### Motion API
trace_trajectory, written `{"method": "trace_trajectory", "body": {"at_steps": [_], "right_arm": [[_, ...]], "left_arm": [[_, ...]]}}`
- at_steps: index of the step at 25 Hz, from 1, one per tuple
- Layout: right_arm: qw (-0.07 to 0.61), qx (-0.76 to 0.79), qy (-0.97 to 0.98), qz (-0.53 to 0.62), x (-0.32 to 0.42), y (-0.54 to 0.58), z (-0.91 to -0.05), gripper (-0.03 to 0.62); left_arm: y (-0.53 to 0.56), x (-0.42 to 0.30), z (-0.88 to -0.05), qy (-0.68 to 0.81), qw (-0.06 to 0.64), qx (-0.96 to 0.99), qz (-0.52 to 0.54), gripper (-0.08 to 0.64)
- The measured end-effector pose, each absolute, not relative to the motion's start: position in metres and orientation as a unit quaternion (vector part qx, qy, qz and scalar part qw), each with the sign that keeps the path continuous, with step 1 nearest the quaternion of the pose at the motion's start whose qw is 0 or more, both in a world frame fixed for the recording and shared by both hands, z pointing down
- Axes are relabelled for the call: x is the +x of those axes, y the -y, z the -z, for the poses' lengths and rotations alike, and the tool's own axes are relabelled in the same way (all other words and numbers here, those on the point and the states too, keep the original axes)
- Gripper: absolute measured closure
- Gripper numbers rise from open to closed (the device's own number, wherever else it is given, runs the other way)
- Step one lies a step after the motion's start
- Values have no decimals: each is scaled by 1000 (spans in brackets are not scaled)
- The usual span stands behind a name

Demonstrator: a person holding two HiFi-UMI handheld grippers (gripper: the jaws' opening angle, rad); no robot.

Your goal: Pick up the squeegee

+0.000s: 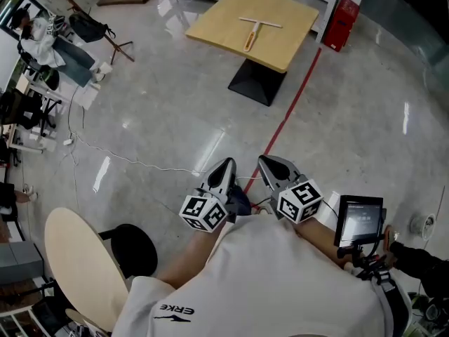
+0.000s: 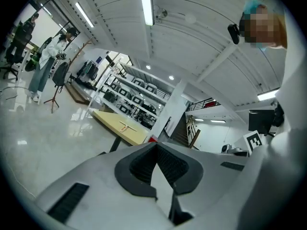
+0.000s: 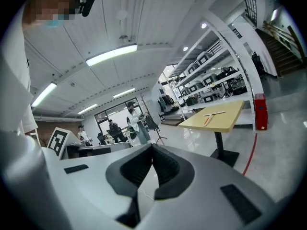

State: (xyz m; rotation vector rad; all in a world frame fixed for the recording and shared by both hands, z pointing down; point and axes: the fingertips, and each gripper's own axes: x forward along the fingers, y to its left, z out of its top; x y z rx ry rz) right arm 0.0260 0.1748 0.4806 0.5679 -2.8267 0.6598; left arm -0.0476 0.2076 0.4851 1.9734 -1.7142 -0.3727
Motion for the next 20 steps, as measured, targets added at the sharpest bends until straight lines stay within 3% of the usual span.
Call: {"method": "trace_trajectory", "body": {"at_steps": [7, 20], "right_arm": [[85, 232, 946, -208, -10, -134, -441, 588], [91, 304, 926, -206, -123, -26, -481, 588]], "left_arm": [[-165, -87, -452, 595, 251, 752, 135, 557], [-54, -199, -491, 539, 259, 791, 128, 557]]}}
